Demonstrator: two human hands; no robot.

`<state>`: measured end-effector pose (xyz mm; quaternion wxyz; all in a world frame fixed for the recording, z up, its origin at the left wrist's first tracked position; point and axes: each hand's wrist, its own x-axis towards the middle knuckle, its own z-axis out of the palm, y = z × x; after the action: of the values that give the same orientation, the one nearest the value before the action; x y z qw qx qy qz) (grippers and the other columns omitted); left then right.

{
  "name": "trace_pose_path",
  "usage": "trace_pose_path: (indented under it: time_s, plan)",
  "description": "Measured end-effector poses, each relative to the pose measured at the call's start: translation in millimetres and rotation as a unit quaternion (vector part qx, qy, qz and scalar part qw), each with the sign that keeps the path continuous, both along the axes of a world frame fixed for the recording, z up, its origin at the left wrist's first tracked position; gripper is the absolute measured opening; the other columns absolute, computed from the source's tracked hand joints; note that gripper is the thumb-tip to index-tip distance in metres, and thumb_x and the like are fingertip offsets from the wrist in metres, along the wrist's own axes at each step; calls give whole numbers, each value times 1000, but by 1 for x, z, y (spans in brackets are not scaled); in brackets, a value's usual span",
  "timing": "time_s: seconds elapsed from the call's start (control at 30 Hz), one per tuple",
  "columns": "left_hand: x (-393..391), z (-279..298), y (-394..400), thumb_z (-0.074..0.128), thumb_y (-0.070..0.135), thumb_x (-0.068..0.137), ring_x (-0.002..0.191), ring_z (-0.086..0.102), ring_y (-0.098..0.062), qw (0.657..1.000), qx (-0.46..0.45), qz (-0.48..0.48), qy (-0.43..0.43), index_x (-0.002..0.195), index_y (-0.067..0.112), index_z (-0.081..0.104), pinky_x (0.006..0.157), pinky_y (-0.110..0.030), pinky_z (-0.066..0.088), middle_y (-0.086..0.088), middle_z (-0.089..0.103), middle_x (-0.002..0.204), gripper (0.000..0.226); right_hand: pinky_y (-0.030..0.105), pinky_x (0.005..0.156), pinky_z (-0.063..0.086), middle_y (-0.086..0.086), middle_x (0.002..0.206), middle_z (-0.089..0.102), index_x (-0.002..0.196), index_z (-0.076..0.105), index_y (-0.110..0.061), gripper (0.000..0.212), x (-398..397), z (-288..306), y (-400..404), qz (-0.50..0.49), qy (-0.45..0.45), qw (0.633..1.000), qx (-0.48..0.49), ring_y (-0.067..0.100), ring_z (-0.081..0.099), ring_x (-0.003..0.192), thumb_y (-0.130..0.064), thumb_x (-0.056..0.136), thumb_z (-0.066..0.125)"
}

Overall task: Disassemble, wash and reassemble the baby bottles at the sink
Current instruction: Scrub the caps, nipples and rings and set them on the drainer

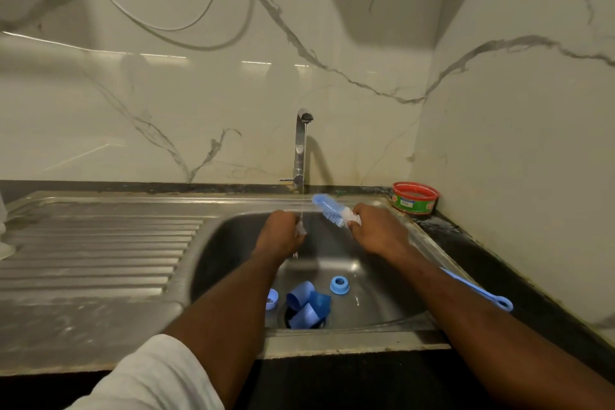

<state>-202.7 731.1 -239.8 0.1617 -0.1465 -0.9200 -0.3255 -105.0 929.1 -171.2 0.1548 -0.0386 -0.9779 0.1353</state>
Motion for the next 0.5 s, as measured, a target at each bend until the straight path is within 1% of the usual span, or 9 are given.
trace_pose_path:
  time_s: [0.1,0.13,0.2,0.23,0.3,0.33,0.4,0.43,0.5]
  plan:
    - [1,-2,-3,75,33,88,74,60,-6,1000,-13,21,-13,85,24,63,65,-23,47,3,64,84,15,39,84,54,4,115,68,120,60,-27,25,1,1,-2,6,1,1000,2,23,63,99,-36,97,57]
    - [0,-3,-4,74,34,89,74,60,-6,999,-15,27,-8,85,24,63,66,-22,47,2,65,85,15,40,86,54,4,116,68,121,60,-27,26,2,1,-3,9,-1,1000,2,23,63,100,-36,97,57]
    - [-3,-2,-4,73,30,91,80,60,-9,1000,0,29,-9,94,20,65,71,-23,47,-1,65,92,13,40,86,54,4,116,69,123,59,-27,27,3,2,-4,14,3,1000,1,23,64,100,-35,97,59]
    - [-2,0,-4,72,28,92,83,60,-11,999,19,29,-18,99,17,64,72,-23,46,-2,65,94,15,39,85,54,4,116,69,123,59,-27,27,3,2,-4,17,8,1000,-4,23,64,100,-34,96,60]
    - [-3,1,-3,72,26,93,85,62,-14,996,72,20,-38,103,14,61,67,-20,44,-5,66,94,20,39,84,54,4,115,69,122,57,-30,27,2,2,-4,22,18,1000,-8,24,64,98,-34,95,61]
    - [-4,1,-2,74,26,91,86,64,-14,993,105,12,-46,104,13,61,66,-19,46,-5,67,95,23,40,83,54,5,115,70,121,56,-32,27,2,2,-4,23,20,1000,-6,24,64,97,-34,95,62]
    - [-3,1,-1,80,23,86,88,69,-16,981,178,-9,-73,107,13,61,63,-20,55,-7,69,99,30,40,82,55,5,115,70,122,53,-35,29,2,1,-6,22,25,999,-5,25,65,96,-34,95,63]
    - [-4,1,-1,82,23,83,89,71,-18,975,204,-17,-84,108,16,61,65,-22,60,-8,70,102,34,40,82,55,5,115,70,123,53,-37,30,3,1,-7,21,30,999,-8,24,65,97,-34,95,63]
    - [-6,1,-2,86,26,80,91,72,-20,970,224,-20,-86,109,20,61,72,-30,63,-7,70,105,38,38,81,54,2,116,69,125,52,-40,31,5,2,-9,11,46,999,-2,23,64,99,-36,95,63]
